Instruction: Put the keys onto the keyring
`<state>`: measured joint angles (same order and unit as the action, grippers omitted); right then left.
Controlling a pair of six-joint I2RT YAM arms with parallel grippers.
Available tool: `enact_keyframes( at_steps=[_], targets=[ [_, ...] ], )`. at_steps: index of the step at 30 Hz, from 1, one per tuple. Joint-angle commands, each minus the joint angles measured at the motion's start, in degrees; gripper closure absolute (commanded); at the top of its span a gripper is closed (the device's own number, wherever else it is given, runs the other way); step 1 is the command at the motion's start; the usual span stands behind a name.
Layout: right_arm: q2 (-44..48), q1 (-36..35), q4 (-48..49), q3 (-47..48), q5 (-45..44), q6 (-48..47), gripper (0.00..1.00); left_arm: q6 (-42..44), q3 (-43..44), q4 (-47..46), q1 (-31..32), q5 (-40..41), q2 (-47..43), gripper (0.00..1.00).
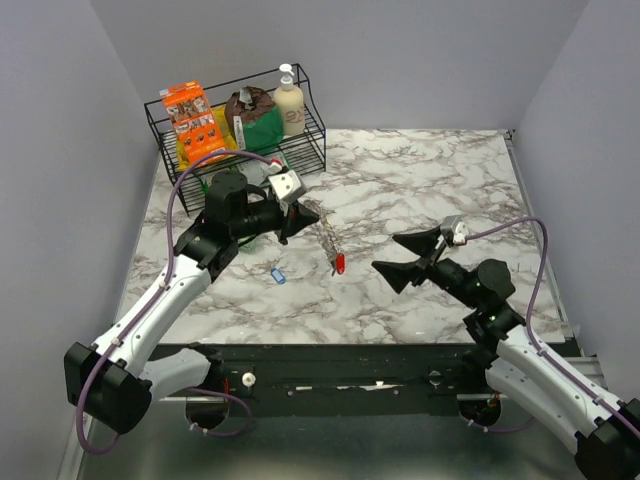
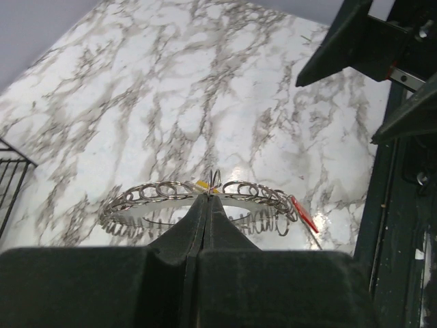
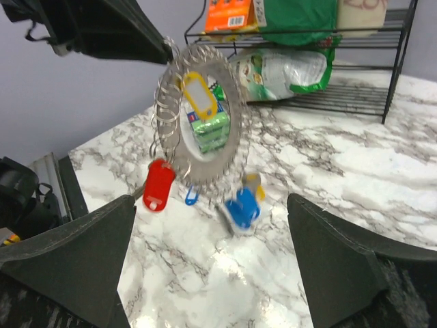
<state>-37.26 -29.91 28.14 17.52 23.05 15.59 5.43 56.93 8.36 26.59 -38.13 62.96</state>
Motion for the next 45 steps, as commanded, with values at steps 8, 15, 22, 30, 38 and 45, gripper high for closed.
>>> enact_keyframes(
  at_steps=[8,15,22,30,38,45],
  targets=[
    [-5.7,-0.1,-3.4,3.7,-1.5,0.4,0.00,-1.7,-1.3,-0.1,-9.9,14.3,-7.2,1.00],
    [-12.0,-0.1,-4.6,5.9,1.2,0.7,0.00,-2.9,-4.0,0.4,-16.1,17.1,-9.4,1.00],
    [-20.7,-0.2,-4.9,9.9,2.8,0.8,0.00,-4.1,-7.8,-1.8,-20.7,19.6,-13.6,1.00],
    [-32.3,-3.6,-9.1,19.5,3.6,-0.9,0.06,-5.2,-8.8,-2.5,-22.5,20.2,-18.0,1.00],
    [-45.5,-11.8,-14.1,29.9,-0.5,-4.0,0.15,-5.2,-9.4,3.5,-22.6,25.4,-26.2,1.00],
    [-55.7,-15.9,-18.2,39.9,-2.8,-6.4,0.23,-5.2,-10.1,9.2,-22.6,31.4,-31.7,1.00]
  ],
)
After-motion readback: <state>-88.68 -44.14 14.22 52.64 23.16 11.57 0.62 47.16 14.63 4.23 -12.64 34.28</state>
